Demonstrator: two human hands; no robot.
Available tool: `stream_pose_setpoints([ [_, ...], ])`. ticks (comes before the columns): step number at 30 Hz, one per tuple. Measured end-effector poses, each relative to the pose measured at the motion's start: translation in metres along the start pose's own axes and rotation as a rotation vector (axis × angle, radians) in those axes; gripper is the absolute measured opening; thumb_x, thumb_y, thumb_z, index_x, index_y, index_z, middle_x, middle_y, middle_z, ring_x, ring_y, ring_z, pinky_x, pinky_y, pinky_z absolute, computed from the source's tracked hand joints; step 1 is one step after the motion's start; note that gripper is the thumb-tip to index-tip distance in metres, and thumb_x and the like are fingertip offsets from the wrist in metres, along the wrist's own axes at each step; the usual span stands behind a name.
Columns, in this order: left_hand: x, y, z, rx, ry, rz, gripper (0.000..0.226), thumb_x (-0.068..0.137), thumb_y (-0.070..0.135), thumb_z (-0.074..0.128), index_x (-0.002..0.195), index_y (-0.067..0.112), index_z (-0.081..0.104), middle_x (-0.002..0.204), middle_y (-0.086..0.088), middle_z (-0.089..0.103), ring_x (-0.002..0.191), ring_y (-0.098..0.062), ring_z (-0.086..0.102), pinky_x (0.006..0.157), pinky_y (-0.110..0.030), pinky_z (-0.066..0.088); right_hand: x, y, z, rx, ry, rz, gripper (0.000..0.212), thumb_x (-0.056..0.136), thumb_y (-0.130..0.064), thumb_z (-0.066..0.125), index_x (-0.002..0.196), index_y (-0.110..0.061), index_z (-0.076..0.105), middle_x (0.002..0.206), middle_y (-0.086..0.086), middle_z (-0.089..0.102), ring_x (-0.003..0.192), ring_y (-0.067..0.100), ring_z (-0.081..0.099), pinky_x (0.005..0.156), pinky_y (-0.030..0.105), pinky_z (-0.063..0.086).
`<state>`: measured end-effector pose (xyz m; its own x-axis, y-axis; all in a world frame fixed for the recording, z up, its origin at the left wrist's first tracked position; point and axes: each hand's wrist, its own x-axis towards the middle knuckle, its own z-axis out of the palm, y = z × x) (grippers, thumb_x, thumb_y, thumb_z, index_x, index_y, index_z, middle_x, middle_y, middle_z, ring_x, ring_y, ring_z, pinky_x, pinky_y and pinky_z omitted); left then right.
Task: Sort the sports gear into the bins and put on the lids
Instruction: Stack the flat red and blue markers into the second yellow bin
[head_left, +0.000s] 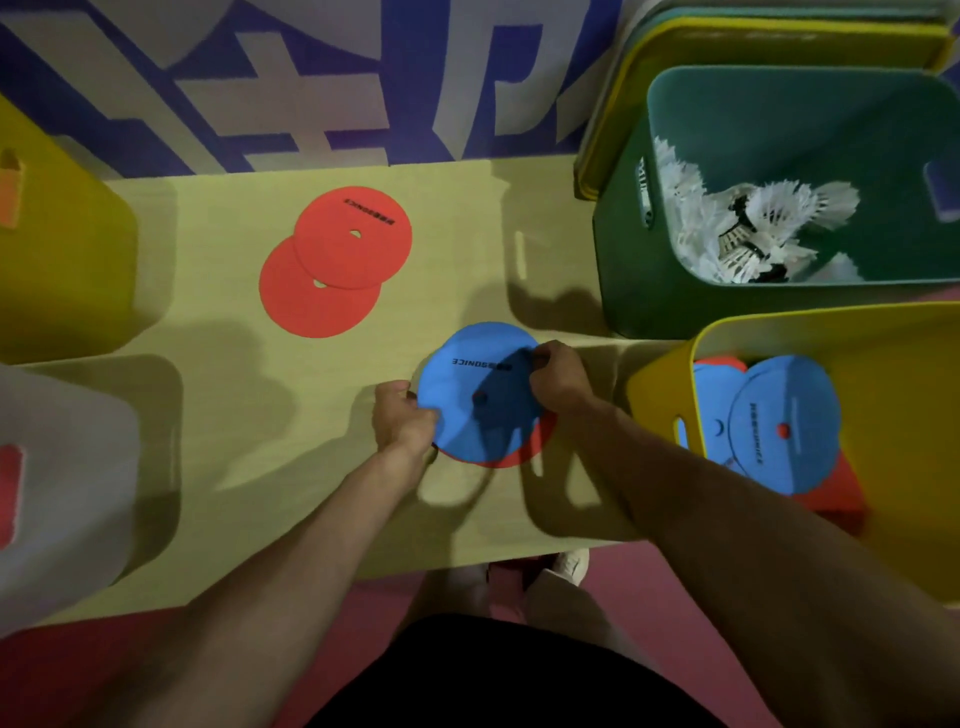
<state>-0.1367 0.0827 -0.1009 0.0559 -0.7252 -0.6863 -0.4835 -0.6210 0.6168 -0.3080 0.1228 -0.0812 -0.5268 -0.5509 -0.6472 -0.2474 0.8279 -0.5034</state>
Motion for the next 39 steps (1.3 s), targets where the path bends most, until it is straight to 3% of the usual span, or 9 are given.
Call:
stream_pose_setpoints([
  [7, 0.006, -0.008, -0.034, -0.067, -0.107, 0.056, 0.022, 0.083, -0.005, 0.058, 0.081, 0.017, 0.062, 0.087, -0.01, 0.062, 0.082, -0.024, 0.06, 0.077, -0.045, 0.054, -0.005, -0.002, 0.008, 0.008, 0.067, -0.035, 0.033, 0.094, -0.004, 0.048, 0.126, 0.003, 0.05, 0.128, 0.019, 0.057, 0.12, 0.032, 0.051, 0.091, 0.027, 0.039],
  [11, 0.006, -0.004, -0.062, -0.215, -0.1, 0.027, 0.025, 0.087, -0.007, 0.055, 0.082, 0.017, 0.059, 0.093, -0.005, 0.066, 0.089, -0.026, 0.064, 0.079, -0.045, 0.055, -0.01, 0.0, 0.017, -0.134, 0.087, -0.088, 0.045, 0.083, -0.005, 0.061, 0.125, 0.002, 0.045, 0.125, 0.021, 0.053, 0.117, 0.036, 0.051, 0.091, 0.034, 0.041],
  [16, -0.004, -0.009, -0.089, -0.443, -0.147, 0.01, 0.021, 0.089, -0.008, 0.055, 0.104, 0.007, 0.058, 0.106, -0.009, 0.066, 0.094, -0.027, 0.064, 0.07, -0.037, 0.054, -0.018, -0.002, 0.031, -0.256, 0.096, -0.14, 0.058, 0.079, -0.003, 0.066, 0.127, 0.004, 0.036, 0.129, 0.024, 0.036, 0.114, 0.039, 0.047, 0.094, 0.034, 0.041],
  [19, -0.014, -0.017, -0.097, -0.567, -0.151, -0.011, 0.02, 0.09, -0.008, 0.054, 0.101, 0.009, 0.058, 0.11, -0.01, 0.065, 0.096, -0.025, 0.063, 0.063, -0.03, 0.053, -0.021, -0.006, 0.036, -0.359, 0.113, -0.121, 0.063, 0.083, -0.004, 0.06, 0.135, 0.008, 0.029, 0.137, 0.029, 0.032, 0.124, 0.041, 0.04, 0.103, 0.035, 0.035],
  [22, -0.022, -0.028, -0.101, -0.682, -0.11, -0.044, 0.023, 0.09, -0.008, 0.054, 0.107, 0.007, 0.058, 0.118, -0.013, 0.063, 0.106, -0.028, 0.062, 0.07, -0.034, 0.052, -0.026, -0.011, 0.038, -0.41, 0.104, -0.121, 0.054, 0.083, -0.001, 0.052, 0.134, 0.005, 0.033, 0.136, 0.027, 0.034, 0.126, 0.041, 0.039, 0.106, 0.039, 0.035],
  [26, -0.036, -0.034, -0.109, -0.875, -0.094, -0.054, 0.033, 0.09, -0.009, 0.052, 0.118, 0.008, 0.056, 0.124, -0.011, 0.063, 0.113, -0.025, 0.061, 0.085, -0.038, 0.052, -0.033, -0.026, 0.025, -0.363, -0.029, -0.248, 0.037, 0.085, -0.002, 0.053, 0.122, 0.0, 0.047, 0.12, 0.02, 0.056, 0.112, 0.034, 0.054, 0.088, 0.029, 0.045],
  [30, -0.056, -0.026, -0.109, -1.013, -0.085, -0.002, 0.043, 0.091, -0.009, 0.05, 0.13, 0.01, 0.05, 0.125, -0.006, 0.062, 0.113, -0.021, 0.061, 0.084, -0.034, 0.051, -0.049, -0.051, -0.005, -0.192, -0.108, -0.433, 0.017, 0.084, -0.008, 0.06, 0.09, -0.019, 0.048, 0.074, 0.005, 0.056, 0.059, 0.02, 0.052, 0.045, 0.019, 0.04],
  [34, -0.09, -0.009, -0.094, -1.101, -0.103, 0.113, 0.042, 0.094, -0.006, 0.045, 0.13, 0.016, 0.049, 0.115, -0.001, 0.063, 0.111, -0.019, 0.06, 0.086, -0.033, 0.048, -0.076, -0.065, -0.059, 0.048, -0.205, -0.555, 0.015, 0.089, -0.003, 0.056, 0.098, -0.013, 0.052, 0.063, 0.004, 0.053, 0.052, 0.015, 0.05, 0.047, 0.022, 0.039],
  [39, -0.144, 0.016, -0.06, -1.127, -0.17, 0.244, 0.035, 0.096, -0.004, 0.042, 0.109, 0.024, 0.058, 0.111, 0.001, 0.066, 0.105, -0.016, 0.061, 0.094, -0.035, 0.044, -0.101, -0.053, -0.14, 0.241, -0.167, -0.603, 0.014, 0.091, -0.008, 0.056, 0.083, -0.02, 0.057, 0.059, 0.001, 0.054, 0.037, 0.002, 0.048, 0.041, 0.017, 0.034],
])
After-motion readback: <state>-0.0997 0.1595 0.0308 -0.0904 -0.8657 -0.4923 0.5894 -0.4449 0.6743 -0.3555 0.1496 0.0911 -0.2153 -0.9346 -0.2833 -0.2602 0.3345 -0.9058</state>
